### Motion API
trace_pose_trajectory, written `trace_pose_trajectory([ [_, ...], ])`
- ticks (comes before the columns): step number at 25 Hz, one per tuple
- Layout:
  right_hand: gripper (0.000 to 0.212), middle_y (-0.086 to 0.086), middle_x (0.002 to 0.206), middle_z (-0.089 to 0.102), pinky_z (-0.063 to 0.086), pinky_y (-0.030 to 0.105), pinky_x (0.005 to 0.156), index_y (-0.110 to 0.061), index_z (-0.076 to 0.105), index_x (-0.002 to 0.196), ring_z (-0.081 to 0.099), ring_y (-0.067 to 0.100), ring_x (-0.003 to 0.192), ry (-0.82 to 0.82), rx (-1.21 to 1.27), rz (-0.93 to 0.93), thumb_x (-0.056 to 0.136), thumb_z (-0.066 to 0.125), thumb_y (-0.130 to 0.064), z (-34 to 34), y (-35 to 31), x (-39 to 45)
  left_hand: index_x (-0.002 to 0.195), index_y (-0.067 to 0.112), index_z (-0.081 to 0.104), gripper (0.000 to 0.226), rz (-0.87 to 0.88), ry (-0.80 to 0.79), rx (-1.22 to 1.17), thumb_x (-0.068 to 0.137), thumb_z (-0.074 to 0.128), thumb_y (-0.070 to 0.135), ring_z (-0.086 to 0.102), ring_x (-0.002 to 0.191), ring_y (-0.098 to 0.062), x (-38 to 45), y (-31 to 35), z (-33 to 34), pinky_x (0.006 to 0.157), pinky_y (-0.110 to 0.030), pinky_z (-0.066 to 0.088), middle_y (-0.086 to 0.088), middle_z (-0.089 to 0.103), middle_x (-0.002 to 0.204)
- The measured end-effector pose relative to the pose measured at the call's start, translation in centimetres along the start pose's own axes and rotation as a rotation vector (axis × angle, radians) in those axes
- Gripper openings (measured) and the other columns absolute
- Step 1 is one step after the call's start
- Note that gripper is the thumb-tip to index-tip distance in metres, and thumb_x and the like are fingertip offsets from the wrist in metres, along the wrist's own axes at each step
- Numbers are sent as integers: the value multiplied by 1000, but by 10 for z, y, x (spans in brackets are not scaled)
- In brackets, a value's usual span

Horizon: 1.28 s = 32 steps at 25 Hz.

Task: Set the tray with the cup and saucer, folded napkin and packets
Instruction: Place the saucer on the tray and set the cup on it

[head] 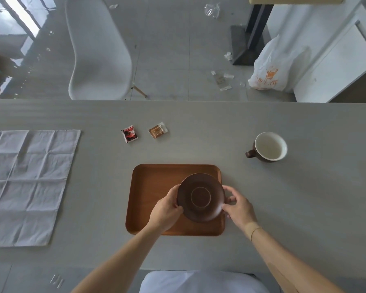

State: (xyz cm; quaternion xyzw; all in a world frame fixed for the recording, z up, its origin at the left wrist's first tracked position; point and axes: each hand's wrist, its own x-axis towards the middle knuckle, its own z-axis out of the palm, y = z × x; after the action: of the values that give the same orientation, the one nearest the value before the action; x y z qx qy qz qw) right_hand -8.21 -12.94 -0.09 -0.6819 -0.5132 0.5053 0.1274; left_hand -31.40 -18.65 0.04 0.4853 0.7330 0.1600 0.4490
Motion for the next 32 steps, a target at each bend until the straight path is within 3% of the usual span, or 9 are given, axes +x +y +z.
trace_pose_trajectory([
  [5, 51, -6, 83, 63, 43, 24, 73, -38, 58, 123, 60, 5, 80, -15, -80, -33, 78, 70, -14, -2, 0, 0, 135, 51, 36, 65, 11, -7, 1, 82, 57, 21, 62, 80, 4, -1, 2, -2, 61, -6, 43, 33, 59, 87],
  [11, 52, -7, 90, 61, 42, 26, 78, -37, 55, 125, 58, 4, 83, -22, -53, -14, 81, 69, -15, -1, 1, -3, 136, 53, 35, 67, 14, -37, 6, 82, 55, 18, 64, 85, -4, 1, 2, -4, 65, -12, 47, 26, 63, 90],
  [16, 50, -7, 90, 62, 42, 24, 79, -39, 55, 126, 59, 3, 86, -47, -28, -15, 82, 68, -18, -2, 6, -2, 136, 53, 35, 67, 41, -45, 11, 84, 55, 16, 64, 80, -1, 2, 1, -3, 58, -4, 45, 29, 62, 88],
  [20, 42, -11, 94, 60, 45, 27, 83, -36, 55, 128, 60, 12, 90, -34, -111, -59, 87, 66, -30, -16, 11, 4, 135, 37, 48, 50, 17, 45, 43, 87, 59, 25, 63, 88, -6, 8, 2, -10, 71, -18, 49, 12, 63, 111],
  [23, 39, -1, 103, 62, 49, 33, 82, -27, 60, 126, 60, 21, 98, 116, -360, -154, 88, 65, -31, -38, 25, 9, 122, 25, 61, 32, 25, 177, 108, 90, 60, 31, 60, 88, -11, 29, 14, -16, 66, -16, 41, 8, 60, 102],
  [26, 40, 7, 114, 64, 48, 41, 84, -22, 66, 122, 58, 33, 105, 311, -628, -235, 85, 67, -36, -57, 46, 10, 107, 27, 68, 20, 89, 71, 151, 89, 61, 33, 63, 89, -14, 63, 51, -17, 71, -24, 45, 10, 63, 92],
  [28, 49, 12, 123, 61, 45, 49, 90, -22, 66, 122, 56, 39, 110, 409, -737, -229, 83, 58, -50, -60, 61, 10, 105, 28, 69, 19, 120, -74, 196, 88, 63, 36, 64, 91, -15, 88, 81, -9, 78, -28, 48, 10, 66, 91],
  [32, 71, 13, 150, 37, 27, 70, 100, -36, 40, 143, 38, 41, 133, 387, -866, -108, 80, 49, -68, -48, 86, 14, 113, 25, 66, 30, 172, -268, 277, 88, 65, 42, 64, 95, -19, 134, 142, 23, 84, -28, 47, 4, 65, 98],
])
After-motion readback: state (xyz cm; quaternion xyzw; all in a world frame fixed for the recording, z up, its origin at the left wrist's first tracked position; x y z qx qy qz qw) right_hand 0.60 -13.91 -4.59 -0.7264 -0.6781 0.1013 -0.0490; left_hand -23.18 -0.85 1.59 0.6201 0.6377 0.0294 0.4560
